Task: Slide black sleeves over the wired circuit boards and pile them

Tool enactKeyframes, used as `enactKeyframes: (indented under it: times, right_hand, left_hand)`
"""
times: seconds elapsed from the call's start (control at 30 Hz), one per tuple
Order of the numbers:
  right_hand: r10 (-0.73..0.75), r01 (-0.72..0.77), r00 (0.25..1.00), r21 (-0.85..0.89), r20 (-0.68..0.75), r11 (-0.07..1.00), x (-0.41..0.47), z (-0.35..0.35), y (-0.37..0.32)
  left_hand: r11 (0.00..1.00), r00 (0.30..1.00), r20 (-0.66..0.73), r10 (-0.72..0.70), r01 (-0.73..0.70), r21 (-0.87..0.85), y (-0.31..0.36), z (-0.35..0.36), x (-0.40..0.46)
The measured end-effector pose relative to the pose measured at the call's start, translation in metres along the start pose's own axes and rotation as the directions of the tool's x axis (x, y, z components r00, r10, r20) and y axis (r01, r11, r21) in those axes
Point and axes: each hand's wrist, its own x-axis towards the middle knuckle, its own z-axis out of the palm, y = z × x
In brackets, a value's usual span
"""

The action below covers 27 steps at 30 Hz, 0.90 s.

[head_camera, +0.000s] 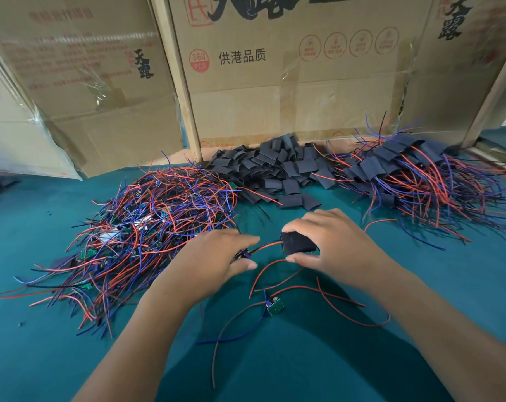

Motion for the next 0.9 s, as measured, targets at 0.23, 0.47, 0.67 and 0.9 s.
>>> enactKeyframes:
  times: [0.23,0.47,0.67,0.9]
  right_hand:
    - [-0.05,0.05,0.999,-0.036,0.005,0.998,0.0,0.001,-0.006]
    - [-0.057,0.058,0.998,0.034,-0.022,0.998,0.0,0.003,-0.012]
    - [-0.022,0.027,0.998,0.08,-0.067,0.996,-0.001,0.002,-0.01]
    - [0.021,-0.001,0.996,0.216,-0.088,0.976,-0.003,-0.002,-0.01]
  left_hand:
    - [0.902,0.985,-0.168,-0.043,-0.033,-0.43,0.009,0.004,0.005]
    - [0.723,0.959,-0.204,-0.197,0.001,-0.69,0.019,0.011,0.007]
    - [0.52,0.957,-0.127,-0.262,0.029,-0.854,0.019,0.009,0.007]
    - [0.28,0.941,-0.047,-0.336,0.052,-0.959,0.021,0.008,0.007]
